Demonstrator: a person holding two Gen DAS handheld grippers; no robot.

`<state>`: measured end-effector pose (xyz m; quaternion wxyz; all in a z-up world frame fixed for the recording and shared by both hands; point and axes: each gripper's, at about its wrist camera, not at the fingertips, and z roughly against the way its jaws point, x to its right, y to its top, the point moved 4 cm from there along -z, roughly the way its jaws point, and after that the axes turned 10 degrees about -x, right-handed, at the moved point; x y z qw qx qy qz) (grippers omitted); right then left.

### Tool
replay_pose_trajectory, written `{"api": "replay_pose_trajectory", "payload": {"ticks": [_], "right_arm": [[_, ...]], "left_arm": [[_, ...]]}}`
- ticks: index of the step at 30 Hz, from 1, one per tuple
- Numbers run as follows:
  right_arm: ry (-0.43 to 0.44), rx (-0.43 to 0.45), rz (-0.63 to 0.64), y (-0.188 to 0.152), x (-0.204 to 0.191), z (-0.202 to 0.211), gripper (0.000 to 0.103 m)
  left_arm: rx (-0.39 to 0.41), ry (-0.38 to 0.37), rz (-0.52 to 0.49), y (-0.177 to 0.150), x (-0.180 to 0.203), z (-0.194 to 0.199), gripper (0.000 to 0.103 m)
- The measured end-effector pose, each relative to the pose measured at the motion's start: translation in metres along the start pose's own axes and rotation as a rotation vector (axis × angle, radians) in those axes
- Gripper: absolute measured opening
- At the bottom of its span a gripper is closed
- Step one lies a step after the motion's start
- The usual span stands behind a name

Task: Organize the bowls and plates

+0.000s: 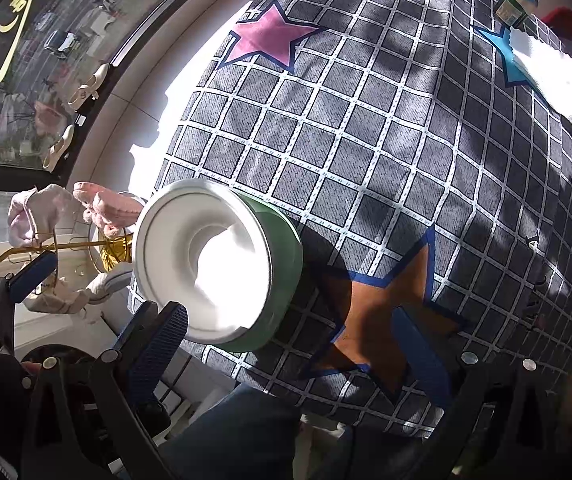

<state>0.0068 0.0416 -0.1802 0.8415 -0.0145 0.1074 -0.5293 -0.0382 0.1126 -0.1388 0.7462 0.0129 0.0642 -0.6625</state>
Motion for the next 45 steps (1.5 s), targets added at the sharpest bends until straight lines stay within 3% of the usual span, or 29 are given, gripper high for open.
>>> {"api": "replay_pose_trajectory", "payload": {"ticks": [30,45], "right_arm": [[-0.014,-0.011,0.005,-0.0012,0.0006,-0.0019,0.103],[-0.048,0.047,-0.005,-0.0019,0.0011,0.0074,0.103]], "left_arm": [[-0.004,-0.004,-0.030,0.0003,0.0024,-0.0013,0.103],[0.026,0.020,-0.065,0.0004,0.0020,0.0033,0.103]]}}
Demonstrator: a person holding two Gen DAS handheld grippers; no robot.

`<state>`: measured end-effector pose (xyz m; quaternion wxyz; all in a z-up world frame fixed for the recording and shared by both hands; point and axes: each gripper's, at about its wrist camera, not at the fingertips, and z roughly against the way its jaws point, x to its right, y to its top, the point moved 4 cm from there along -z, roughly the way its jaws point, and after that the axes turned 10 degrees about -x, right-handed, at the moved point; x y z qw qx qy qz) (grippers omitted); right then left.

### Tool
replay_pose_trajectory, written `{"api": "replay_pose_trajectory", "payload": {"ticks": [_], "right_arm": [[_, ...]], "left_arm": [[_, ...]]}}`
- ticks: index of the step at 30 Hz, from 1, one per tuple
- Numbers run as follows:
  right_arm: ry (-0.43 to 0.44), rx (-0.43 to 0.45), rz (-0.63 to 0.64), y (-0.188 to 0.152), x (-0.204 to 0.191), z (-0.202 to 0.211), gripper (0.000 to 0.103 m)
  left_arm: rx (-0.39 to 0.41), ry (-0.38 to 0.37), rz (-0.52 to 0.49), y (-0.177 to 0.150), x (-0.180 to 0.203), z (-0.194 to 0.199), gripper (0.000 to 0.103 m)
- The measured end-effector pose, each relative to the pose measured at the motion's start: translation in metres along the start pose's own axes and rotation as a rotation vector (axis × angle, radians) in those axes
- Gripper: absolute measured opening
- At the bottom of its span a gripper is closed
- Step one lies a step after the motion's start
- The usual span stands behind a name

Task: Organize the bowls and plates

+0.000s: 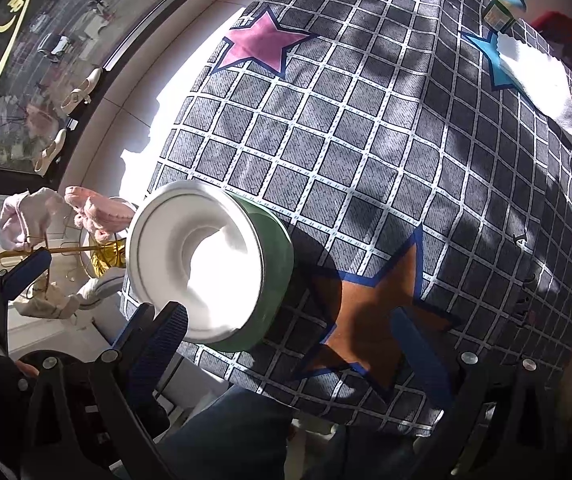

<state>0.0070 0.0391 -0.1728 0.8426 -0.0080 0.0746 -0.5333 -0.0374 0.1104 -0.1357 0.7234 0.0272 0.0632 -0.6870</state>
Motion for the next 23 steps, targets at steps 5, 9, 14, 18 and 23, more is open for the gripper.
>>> {"api": "replay_pose_trajectory", "payload": {"ticks": [5,9,14,18,23], "right_arm": [[-0.019,0.026,0.012,0.0016,-0.0010,0.0071,0.103],[-0.022,0.027,0.012,0.0011,-0.0012,0.0068,0.103],[-0.023,0.027,0.015,0.0023,-0.0006,0.0065,0.103],[-0.022,0.026,0.017,0.0026,-0.0008,0.0063,0.103],[-0.011,0.023,0.020,0.0035,-0.0006,0.0065,0.103]], "left_arm": [[0.034,0.017,-0.020,0.0016,0.0034,0.0070,0.103],[0.039,0.020,-0.036,0.0032,0.0062,0.0080,0.103],[0.030,0.018,-0.028,0.0037,0.0049,0.0062,0.103],[0.021,0.021,-0.027,0.0047,0.0043,0.0038,0.103],[0.049,-0.024,-0.024,0.0072,0.0050,0.0094,0.103]]}}
